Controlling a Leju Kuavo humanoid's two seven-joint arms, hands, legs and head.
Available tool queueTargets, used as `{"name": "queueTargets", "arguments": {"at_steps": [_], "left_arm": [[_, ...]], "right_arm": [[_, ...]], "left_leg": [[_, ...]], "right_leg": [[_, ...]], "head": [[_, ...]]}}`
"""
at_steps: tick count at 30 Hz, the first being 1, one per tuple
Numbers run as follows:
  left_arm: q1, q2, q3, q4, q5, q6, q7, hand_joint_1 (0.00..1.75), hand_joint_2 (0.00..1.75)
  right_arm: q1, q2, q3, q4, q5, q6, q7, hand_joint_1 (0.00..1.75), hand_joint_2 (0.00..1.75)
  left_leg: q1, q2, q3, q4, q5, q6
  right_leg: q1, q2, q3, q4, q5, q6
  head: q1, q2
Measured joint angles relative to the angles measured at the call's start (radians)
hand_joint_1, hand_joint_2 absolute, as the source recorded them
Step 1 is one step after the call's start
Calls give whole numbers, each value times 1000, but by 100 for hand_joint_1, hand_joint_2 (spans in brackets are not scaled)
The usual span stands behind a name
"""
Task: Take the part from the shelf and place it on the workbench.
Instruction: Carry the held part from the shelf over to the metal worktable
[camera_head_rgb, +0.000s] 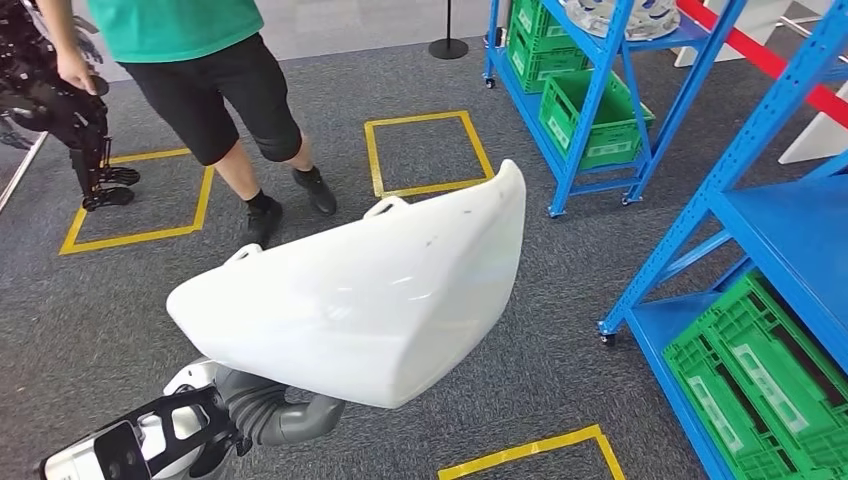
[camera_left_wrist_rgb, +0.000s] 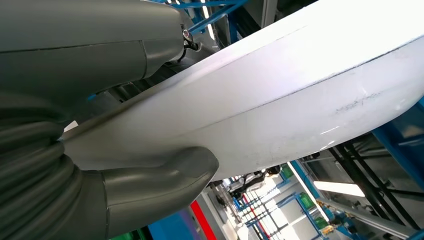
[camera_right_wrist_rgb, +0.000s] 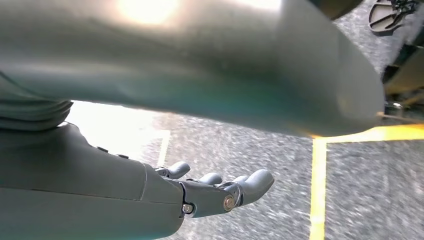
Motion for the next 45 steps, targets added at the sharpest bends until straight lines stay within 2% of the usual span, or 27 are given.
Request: {"name": "queueTargets", "arguments": {"at_steps": [1,3,5,8,10,12,14,15,17,19,21,23,25,27,29,30,31,32,34,35,36,38,39,41,43,44,45], "left_arm": [[-3,0,-1,5,5,-3,-1,175,175],[-13,1,-2,12,15,-8,-3,175,175],[-24,4,-3,20,25,-12,-8,175,175],[-39,12,-4,33,44,-16,-17,175,175],[-52,16,-4,43,54,-17,-23,175,175],[-62,17,-6,55,60,-17,-28,175,175],[-63,19,-8,67,61,-14,-31,175,175],[-62,19,-9,72,61,-11,-33,175,175],[-60,20,-11,77,60,-5,-35,175,175],[-59,20,-13,79,58,-1,-36,175,175],[-57,21,-14,79,54,1,-37,175,175],[-49,22,-15,79,47,3,-36,175,175],[-42,23,-16,78,41,3,-34,175,175],[-40,26,-18,82,39,1,-38,175,175],[-40,29,-22,95,39,-1,-50,175,175],[-40,31,-23,105,39,-1,-59,175,175],[-40,32,-24,114,40,-1,-69,175,175],[-41,33,-25,122,39,-1,-79,175,175],[-43,33,-28,134,36,0,-99,175,175],[-45,32,-29,139,33,1,-108,175,175],[-47,32,-29,143,31,2,-115,175,175],[-50,31,-30,150,30,2,-121,175,175],[-53,29,-30,152,30,2,-121,175,175],[-61,23,-31,156,30,2,-123,175,175],[-66,15,-33,162,31,1,-121,175,175],[-67,11,-35,165,31,0,-118,175,175],[-66,8,-37,168,31,1,-112,175,175]], "right_arm": [[0,1,-6,0,-7,0,14,0,0],[0,5,-20,0,-21,0,38,0,0],[0,7,-33,0,-31,0,51,0,0],[-3,7,-46,0,-37,0,58,0,0],[-2,7,-51,0,-35,0,56,0,0],[2,7,-56,0,-33,2,51,0,0],[6,7,-58,0,-28,4,44,0,0],[8,7,-58,0,-24,3,39,0,0],[9,7,-57,0,-17,3,30,0,0],[9,7,-57,0,-13,3,25,0,0],[8,7,-57,0,-9,3,19,0,0],[6,7,-57,0,0,3,8,0,0],[5,5,-53,0,16,2,-4,0,0],[8,-1,-44,0,40,1,-19,0,0],[13,-10,-33,0,58,0,-35,0,0],[14,-16,-27,0,64,0,-42,0,0],[14,-21,-22,0,69,0,-49,0,0],[13,-25,-16,0,74,0,-54,0,0],[12,-33,-5,0,84,0,-62,0,0],[11,-37,1,0,89,0,-63,0,0],[10,-40,6,0,93,0,-63,0,0],[5,-45,15,0,98,0,-63,0,0],[2,-46,18,0,99,0,-63,0,0],[-1,-49,22,0,99,2,-62,0,0],[1,-51,24,0,102,4,-62,0,0],[3,-52,26,0,104,5,-64,0,0],[5,-55,29,0,108,5,-68,0,0]], "left_leg": [[0,7,27,-45,26,1],[-4,47,108,-187,80,9],[-10,74,149,-266,100,22],[-14,43,146,-279,108,43],[-9,21,148,-289,117,56],[-6,-1,145,-291,123,63],[-6,-28,140,-289,125,64],[-6,-43,139,-287,126,63],[-5,-72,137,-283,128,59],[-4,-97,132,-277,128,49],[-4,-118,125,-276,132,35],[-2,-130,119,-279,137,22],[-3,-85,102,-249,117,14],[-5,-23,53,-141,53,9],[-2,-5,-3,-18,0,4],[-2,-3,-10,4,-3,2],[-1,1,3,-15,13,2],[-1,13,37,-71,42,3],[-4,60,113,-209,89,12],[-6,76,135,-250,99,19],[-8,83,143,-268,100,26],[-11,57,142,-271,105,40],[-10,45,143,-275,109,47],[-4,20,144,-282,117,59],[-3,-4,140,-282,121,64],[-3,-19,138,-281,121,64],[-3,-35,136,-279,122,64]], "right_leg": [[1,-13,1,0,-1,1],[4,-37,4,3,-4,6],[9,-55,6,6,-8,17],[6,-74,11,5,-10,35],[1,-30,-5,49,-42,46],[-3,31,-63,169,-104,53],[-4,50,-121,277,-139,56],[-4,52,-127,284,-129,56],[-7,66,-83,187,-63,54],[-12,109,-23,57,-13,52],[-9,128,-3,10,-4,45],[-6,104,-3,6,2,31],[-7,80,-2,-1,8,15],[-4,51,-3,-3,9,5],[0,19,-5,-3,9,2],[1,3,-5,-3,8,2],[1,-11,-6,-2,8,3],[2,-25,-5,-1,7,4],[5,-48,-3,3,2,12],[7,-58,-1,5,0,18],[9,-67,1,6,-3,24],[8,-86,7,4,-5,37],[5,-78,8,9,-10,43],[-1,-24,-15,68,-51,54],[-3,36,-76,197,-117,60],[-4,47,-107,256,-137,62],[-3,51,-124,286,-139,62]], "head": [[0,0],[-1,0],[-1,0],[0,0],[1,0],[6,0],[9,0],[9,0],[10,0],[12,0],[12,0],[12,0],[8,0],[1,0],[-2,0],[-3,0],[-3,0],[-3,0],[-3,0],[-3,0],[-2,0],[-1,0],[0,0],[2,0],[6,0],[7,0],[8,0]]}}
